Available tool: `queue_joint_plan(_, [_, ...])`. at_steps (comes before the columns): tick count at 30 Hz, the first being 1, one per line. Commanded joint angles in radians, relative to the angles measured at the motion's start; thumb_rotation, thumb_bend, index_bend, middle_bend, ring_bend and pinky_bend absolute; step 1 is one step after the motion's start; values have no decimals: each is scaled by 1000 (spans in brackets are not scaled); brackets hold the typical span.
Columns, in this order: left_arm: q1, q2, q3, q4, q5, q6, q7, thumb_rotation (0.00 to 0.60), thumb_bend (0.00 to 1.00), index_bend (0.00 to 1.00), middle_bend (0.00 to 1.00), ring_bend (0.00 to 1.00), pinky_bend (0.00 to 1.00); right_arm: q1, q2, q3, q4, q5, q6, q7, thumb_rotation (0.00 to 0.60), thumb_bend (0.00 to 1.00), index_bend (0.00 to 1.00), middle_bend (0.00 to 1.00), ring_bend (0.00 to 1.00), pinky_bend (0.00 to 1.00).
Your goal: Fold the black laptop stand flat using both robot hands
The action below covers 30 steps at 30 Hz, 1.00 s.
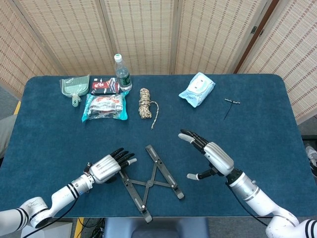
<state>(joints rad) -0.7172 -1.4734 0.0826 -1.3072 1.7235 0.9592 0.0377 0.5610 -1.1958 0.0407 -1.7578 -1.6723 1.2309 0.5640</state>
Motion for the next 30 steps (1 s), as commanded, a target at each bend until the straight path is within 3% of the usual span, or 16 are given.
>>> queue_joint_plan(1, [-4, -17, -4, 14, -12, -3, -19, 600, 259, 0, 0, 0, 0, -1, 0, 0, 0, 0, 3, 2, 600, 1, 0, 0, 0, 142])
queue_joint_plan(22, [-66, -106, -57, 89, -95, -74, -72, 600, 259, 0, 0, 0, 0, -11, -4, -9, 10, -23, 20, 5, 600, 1, 0, 0, 0, 141])
queue_joint_plan(30, [-92, -139, -82, 108, -132, -104, -68, 600, 259, 0, 0, 0, 0, 16, -22, -41, 129, -168, 14, -213, 600, 7, 0, 0, 0, 131])
